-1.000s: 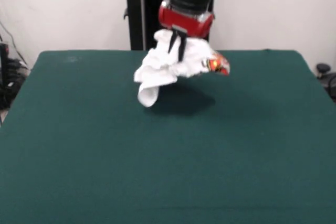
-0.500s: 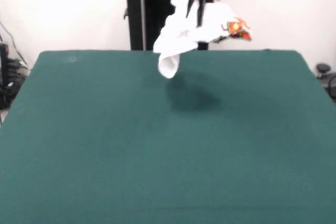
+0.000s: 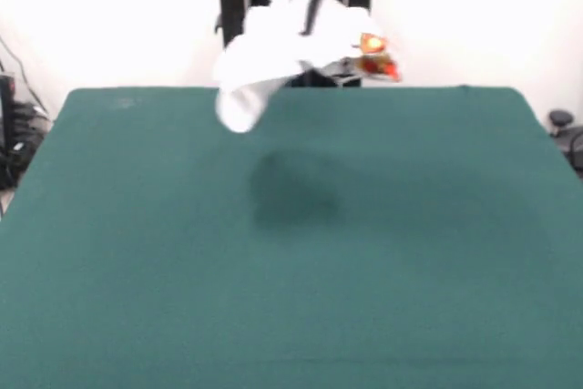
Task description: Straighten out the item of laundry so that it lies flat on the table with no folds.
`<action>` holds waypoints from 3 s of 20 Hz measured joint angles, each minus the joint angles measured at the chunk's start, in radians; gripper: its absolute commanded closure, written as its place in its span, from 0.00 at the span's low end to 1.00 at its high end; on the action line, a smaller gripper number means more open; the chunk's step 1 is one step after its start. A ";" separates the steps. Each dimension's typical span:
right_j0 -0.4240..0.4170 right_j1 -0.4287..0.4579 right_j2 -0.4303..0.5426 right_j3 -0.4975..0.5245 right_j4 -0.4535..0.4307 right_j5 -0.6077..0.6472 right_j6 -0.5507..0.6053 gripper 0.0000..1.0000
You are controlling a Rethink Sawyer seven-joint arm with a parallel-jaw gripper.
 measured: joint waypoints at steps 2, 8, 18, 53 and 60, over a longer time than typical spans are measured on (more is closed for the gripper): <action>0.094 0.061 -0.117 -0.006 0.021 -0.124 0.018 1.00; 0.315 0.234 -0.322 -0.007 0.169 -0.244 0.093 1.00; 0.438 0.478 -0.509 -0.010 0.298 -0.247 0.208 0.00; -0.140 0.127 0.083 -0.087 0.136 -0.261 0.214 0.00; -0.313 0.114 0.294 -0.076 -0.026 -0.261 0.214 0.00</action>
